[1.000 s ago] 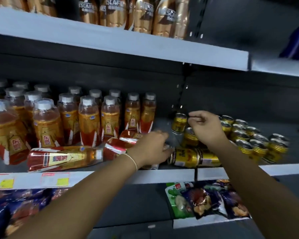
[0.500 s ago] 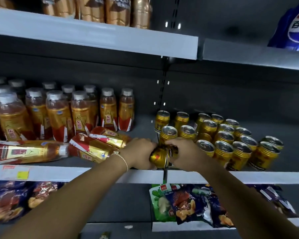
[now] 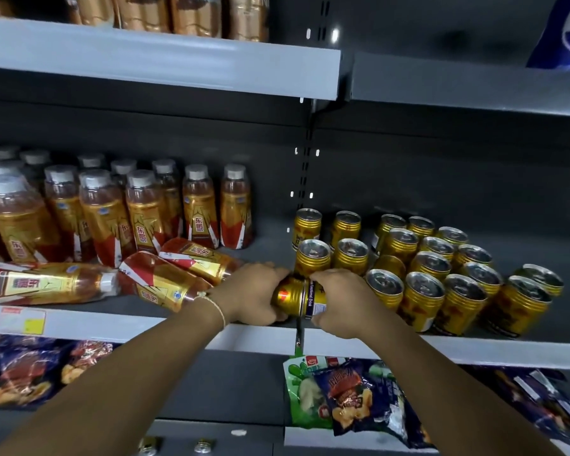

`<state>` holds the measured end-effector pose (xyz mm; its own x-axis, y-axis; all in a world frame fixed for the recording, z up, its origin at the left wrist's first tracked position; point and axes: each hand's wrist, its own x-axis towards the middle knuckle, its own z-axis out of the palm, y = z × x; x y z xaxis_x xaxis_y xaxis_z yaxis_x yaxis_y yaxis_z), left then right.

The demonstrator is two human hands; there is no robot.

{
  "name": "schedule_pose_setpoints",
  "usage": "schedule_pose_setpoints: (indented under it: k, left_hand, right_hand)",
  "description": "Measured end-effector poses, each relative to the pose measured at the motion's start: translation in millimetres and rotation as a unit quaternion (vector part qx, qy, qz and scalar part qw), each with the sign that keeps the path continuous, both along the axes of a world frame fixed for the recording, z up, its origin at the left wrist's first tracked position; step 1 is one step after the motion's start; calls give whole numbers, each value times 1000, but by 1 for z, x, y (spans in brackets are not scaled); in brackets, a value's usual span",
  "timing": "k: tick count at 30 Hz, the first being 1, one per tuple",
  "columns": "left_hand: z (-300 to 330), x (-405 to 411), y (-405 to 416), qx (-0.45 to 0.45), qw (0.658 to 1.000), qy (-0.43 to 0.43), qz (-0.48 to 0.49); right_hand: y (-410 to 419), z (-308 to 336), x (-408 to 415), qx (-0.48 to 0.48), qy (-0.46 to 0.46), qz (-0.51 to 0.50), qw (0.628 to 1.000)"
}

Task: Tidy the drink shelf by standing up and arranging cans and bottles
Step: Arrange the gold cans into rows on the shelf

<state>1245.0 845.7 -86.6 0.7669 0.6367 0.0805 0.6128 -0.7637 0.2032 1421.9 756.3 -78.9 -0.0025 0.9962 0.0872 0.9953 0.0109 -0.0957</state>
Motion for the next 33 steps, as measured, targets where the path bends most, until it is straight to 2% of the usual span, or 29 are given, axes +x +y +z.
schedule_pose_setpoints:
  k: [4,8,20,24,33]
  left_hand:
    - [1,3,8,-2,1000,14,11]
    - [-1,8,12,5,1000,22,6]
    - [0,3,32,-55,997,9,-47]
    - [0,3,31,-25,999,9,-46]
    - [3,9,32,-8,1000,-1,-2]
  right_hand:
    - [4,1,-5,14,-65,-21,998]
    - [8,3,-9,6,-90,-41,995]
    - [2,8,-15,11,-102,-76,992]
    - [4,10,-19,11,-145,-65,987]
    - [20,18,-5,0,-130,-73,989]
